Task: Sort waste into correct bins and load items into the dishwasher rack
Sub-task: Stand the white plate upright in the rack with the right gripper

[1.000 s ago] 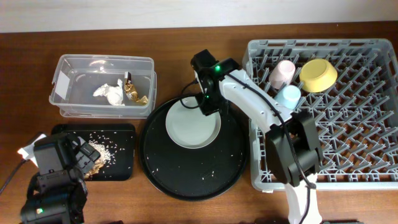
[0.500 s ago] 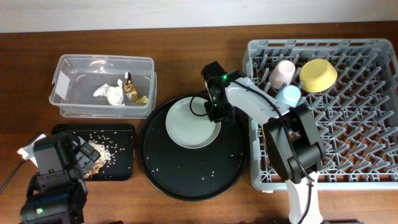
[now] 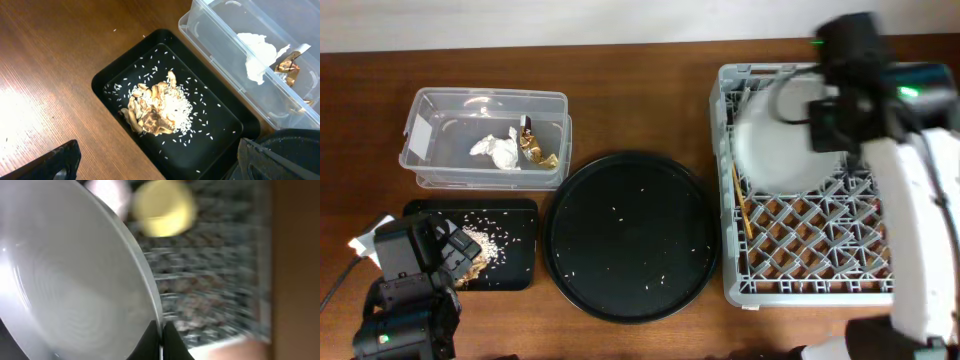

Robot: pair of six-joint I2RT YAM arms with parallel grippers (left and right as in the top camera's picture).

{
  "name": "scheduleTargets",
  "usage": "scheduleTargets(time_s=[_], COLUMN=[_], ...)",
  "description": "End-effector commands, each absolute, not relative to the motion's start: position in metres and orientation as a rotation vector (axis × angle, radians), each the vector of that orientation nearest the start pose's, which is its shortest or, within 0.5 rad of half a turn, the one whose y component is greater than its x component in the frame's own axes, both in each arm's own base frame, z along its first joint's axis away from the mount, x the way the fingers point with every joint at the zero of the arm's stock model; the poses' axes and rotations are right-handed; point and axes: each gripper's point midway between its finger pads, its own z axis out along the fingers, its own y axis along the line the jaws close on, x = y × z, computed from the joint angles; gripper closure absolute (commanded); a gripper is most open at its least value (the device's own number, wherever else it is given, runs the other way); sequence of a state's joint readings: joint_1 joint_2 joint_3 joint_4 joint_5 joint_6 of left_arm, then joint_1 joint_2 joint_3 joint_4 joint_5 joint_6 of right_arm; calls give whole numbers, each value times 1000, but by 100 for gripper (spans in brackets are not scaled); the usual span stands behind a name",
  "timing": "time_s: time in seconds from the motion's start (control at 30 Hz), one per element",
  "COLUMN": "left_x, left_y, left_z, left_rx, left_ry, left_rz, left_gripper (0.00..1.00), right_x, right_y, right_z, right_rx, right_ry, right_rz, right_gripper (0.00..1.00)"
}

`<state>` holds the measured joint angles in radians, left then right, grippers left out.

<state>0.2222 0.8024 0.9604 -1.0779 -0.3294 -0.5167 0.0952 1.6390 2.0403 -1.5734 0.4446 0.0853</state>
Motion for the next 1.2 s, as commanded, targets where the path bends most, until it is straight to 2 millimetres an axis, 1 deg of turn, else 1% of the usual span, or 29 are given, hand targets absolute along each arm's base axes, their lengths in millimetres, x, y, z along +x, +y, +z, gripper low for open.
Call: scheduleTargets(time_s=[0.0,0.03,0.07,0.1,0.13,0.2,0.23,0.3,0.33,0.37,0.43,0.5,0.57,0.63,0.67,0.7,0.73,0.77,0.83,0.87,0.9,0.93,0.97,1.0,1.03,1.07,1.1,1.13,1.17], left_x=[195,195,195,195,195,195,195,195,195,195,195,195,195,195,195,195,195,195,195,195,195,195,195,195,195,195,195,195,195], left_y=[102,102,102,102,102,102,102,102,102,102,102,102,102,102,102,102,102,102,102,102,102,102,102,102,102,102,102,102,102], left_z=[217,217,217,217,217,217,217,217,217,217,217,217,217,217,217,217,217,217,217,217,217,217,217,217,217,217,217,217,217], left_rx=[-1015,-1015,-1015,-1015,-1015,-1015,-1015,-1015,-1015,-1015,-1015,-1015,-1015,-1015,-1015,-1015,-1015,-1015,-1015,-1015,-1015,-1015,-1015,-1015,-1015,-1015,-1015,-1015,-1015], left_ry=[2209,2209,2209,2209,2209,2209,2209,2209,2209,2209,2209,2209,2209,2209,2209,2209,2209,2209,2209,2209,2209,2209,2209,2209,2209,2209,2209,2209,2209], left_rz=[279,279,279,279,279,279,279,279,279,279,279,279,279,279,279,279,279,279,279,279,279,279,279,279,279,279,279,279,279], left_gripper=[1,1,1,1,1,1,1,1,1,1,1,1,1,1,1,1,1,1,1,1,1,1,1,1,1,1,1,1,1], right_x=[320,326,327,324,323,323,325,329,331,330,339,348,355,362,366,372,380,384,388,391,397,405,413,428,438,440,444,444,429], right_y=[-123,-142,-161,-173,-181,-192,-191,-181,-179,-174,-161,-144,-132,-128,-125,-118,-110,-108,-108,-107,-104,-103,-101,-78,-66,-57,-32,2,41], right_z=[348,349,347,345,339,338,332,310,300,277,253,236,222,220,217,211,206,206,207,211,220,237,251,266,284,285,279,276,274], right_rx=[394,475,543,575,545,505,486,361,330,263,161,45,-15,-5,1,7,11,16,27,34,46,69,85,60,51,30,-29,-109,-189], right_ry=[2506,2465,2451,2454,2493,2512,2539,2633,2664,2730,2785,2784,2785,2768,2769,2773,2774,2764,2745,2730,2707,2655,2613,2581,2530,2529,2545,2553,2581], right_rz=[-837,-845,-871,-911,-945,-1061,-1068,-1091,-1102,-1166,-1174,-1252,-1255,-1216,-1171,-1086,-991,-969,-962,-948,-908,-882,-849,-624,-520,-445,-257,3,303], right_gripper=[96,96,96,96,96,96,96,96,96,96,96,96,96,96,92,91,79,70,44,40,25,18,16,13,7,6,6,7,18])
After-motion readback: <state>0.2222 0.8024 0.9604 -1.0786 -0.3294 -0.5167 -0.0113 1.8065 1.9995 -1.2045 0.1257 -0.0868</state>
